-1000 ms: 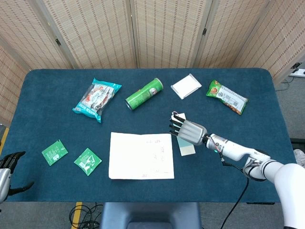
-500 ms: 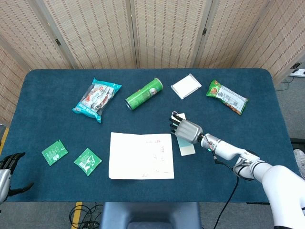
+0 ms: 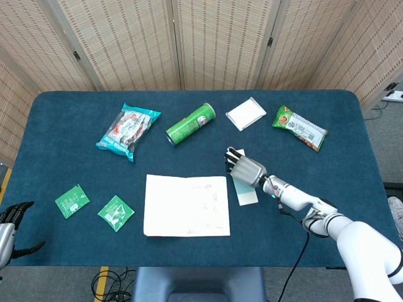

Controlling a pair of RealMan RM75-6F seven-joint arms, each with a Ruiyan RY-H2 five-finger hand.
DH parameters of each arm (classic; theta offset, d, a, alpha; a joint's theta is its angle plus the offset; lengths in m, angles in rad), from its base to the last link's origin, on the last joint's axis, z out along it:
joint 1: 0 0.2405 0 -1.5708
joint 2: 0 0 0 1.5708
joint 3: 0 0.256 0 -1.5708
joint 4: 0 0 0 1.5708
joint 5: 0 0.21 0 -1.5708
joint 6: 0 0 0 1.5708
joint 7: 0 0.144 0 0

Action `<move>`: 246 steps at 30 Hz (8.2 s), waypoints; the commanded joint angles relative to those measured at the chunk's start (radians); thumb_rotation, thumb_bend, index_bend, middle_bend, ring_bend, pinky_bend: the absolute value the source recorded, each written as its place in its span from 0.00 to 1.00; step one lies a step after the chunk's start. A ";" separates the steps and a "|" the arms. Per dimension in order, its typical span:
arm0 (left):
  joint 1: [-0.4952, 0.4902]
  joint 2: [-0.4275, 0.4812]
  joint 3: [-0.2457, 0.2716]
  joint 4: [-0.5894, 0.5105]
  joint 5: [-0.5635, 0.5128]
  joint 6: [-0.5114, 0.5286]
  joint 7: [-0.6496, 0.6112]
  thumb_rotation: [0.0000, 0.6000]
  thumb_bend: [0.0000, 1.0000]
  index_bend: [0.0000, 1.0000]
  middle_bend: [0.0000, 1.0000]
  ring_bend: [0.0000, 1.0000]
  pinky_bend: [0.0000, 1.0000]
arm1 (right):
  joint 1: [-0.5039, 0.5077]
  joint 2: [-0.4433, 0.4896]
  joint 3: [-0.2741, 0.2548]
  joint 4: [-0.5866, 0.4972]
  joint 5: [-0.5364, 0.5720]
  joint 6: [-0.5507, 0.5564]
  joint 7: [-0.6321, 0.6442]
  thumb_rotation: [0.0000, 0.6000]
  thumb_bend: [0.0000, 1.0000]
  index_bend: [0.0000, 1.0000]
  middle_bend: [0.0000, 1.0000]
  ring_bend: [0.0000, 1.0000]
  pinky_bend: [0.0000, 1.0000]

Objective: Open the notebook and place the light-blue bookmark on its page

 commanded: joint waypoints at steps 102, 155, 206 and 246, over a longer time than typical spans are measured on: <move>0.009 -0.004 0.006 0.006 -0.007 -0.011 -0.009 1.00 0.15 0.16 0.18 0.15 0.23 | -0.122 -0.019 -0.143 0.250 -0.228 0.324 0.106 1.00 0.00 0.32 0.16 0.00 0.03; 0.009 0.004 0.004 -0.008 -0.007 -0.010 0.000 1.00 0.15 0.16 0.17 0.15 0.23 | -0.112 -0.003 -0.120 0.229 -0.204 0.436 0.073 1.00 0.26 0.41 0.19 0.00 0.03; 0.028 0.020 0.012 -0.007 -0.008 0.000 -0.026 1.00 0.15 0.16 0.17 0.15 0.23 | 0.004 -0.111 -0.055 -0.121 -0.249 0.307 -0.218 1.00 0.23 0.22 0.13 0.00 0.00; 0.026 0.026 0.014 -0.019 -0.012 -0.010 -0.018 1.00 0.15 0.16 0.17 0.15 0.23 | -0.010 -0.176 -0.019 -0.076 -0.218 0.324 -0.194 1.00 0.21 0.00 0.00 0.00 0.00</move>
